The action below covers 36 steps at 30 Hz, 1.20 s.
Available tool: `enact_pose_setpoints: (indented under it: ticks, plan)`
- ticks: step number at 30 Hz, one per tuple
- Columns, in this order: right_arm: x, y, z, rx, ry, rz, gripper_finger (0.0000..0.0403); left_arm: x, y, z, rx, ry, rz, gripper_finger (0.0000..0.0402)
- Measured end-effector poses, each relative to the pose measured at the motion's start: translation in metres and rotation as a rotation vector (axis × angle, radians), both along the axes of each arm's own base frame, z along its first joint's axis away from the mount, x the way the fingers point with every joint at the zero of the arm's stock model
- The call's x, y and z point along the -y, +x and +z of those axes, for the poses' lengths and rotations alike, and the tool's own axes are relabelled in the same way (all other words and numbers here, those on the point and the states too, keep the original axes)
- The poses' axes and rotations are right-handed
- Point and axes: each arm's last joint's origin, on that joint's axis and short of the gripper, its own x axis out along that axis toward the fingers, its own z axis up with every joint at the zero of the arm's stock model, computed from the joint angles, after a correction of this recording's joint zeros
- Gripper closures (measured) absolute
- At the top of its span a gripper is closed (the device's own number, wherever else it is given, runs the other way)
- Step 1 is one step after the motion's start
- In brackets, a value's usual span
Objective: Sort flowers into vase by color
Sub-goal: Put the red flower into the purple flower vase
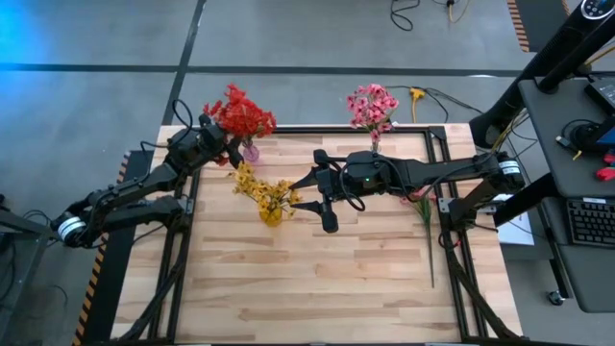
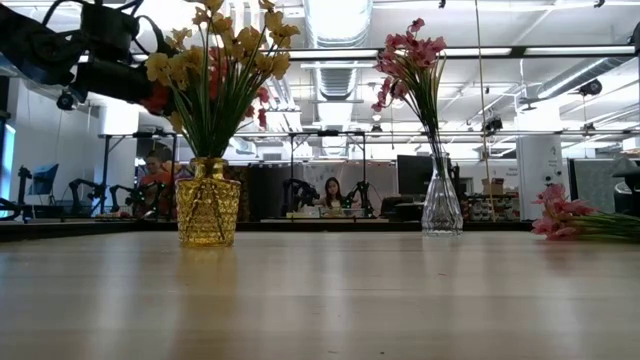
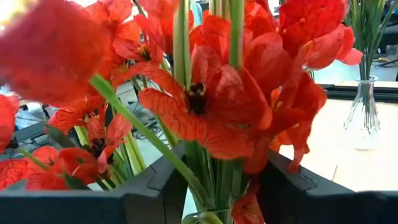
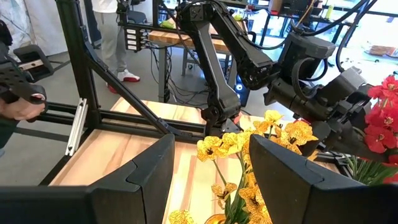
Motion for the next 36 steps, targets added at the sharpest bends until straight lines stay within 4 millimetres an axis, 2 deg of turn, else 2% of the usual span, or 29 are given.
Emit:
enact_pose_setpoints:
  ticks: [13, 29, 36]
  plan:
    - [0.0, 0.0, 0.0, -0.004, -0.007, 0.002, 0.0202, 0.005, -0.005, 0.0, -0.026, -0.026, 0.018, 0.0232]
    - [0.0, 0.0, 0.0, -0.004, -0.007, 0.002, 0.0202, 0.011, -0.011, 0.0, -0.057, -0.046, 0.02, 0.0229]
    - [0.0, 0.0, -0.001, -0.004, -0.008, 0.002, 0.0202, 0.011, -0.012, -0.001, -0.063, -0.058, 0.021, 0.0199]
